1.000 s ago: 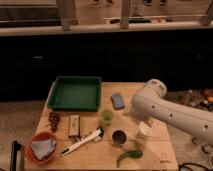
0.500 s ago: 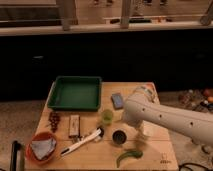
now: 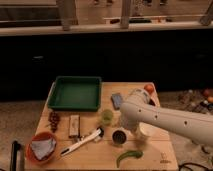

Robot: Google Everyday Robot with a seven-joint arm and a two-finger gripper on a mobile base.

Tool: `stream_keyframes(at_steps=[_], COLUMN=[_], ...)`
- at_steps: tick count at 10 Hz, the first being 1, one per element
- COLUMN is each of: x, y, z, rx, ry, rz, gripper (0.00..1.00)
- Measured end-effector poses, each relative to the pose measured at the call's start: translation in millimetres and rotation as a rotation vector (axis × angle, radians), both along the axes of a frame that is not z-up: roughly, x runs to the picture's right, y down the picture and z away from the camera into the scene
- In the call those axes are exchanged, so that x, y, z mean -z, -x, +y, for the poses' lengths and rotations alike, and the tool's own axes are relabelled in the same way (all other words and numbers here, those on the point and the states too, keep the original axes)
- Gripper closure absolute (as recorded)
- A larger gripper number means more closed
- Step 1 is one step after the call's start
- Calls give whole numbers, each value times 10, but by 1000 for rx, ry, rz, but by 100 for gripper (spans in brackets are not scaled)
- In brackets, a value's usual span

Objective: Stack cups into tray

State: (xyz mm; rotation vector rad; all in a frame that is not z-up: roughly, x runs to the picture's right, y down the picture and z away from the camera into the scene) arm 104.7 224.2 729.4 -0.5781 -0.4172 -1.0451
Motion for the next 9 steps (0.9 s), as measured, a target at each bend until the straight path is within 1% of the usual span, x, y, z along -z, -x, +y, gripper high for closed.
stream_keyframes(at_steps=[3, 6, 9], x=[5, -8, 27], y=[75, 157, 217], z=[52, 111, 171], rx=[-1, -3, 14], ry=[21, 44, 63], rz=[-11, -38, -67], gripper=[20, 20, 20])
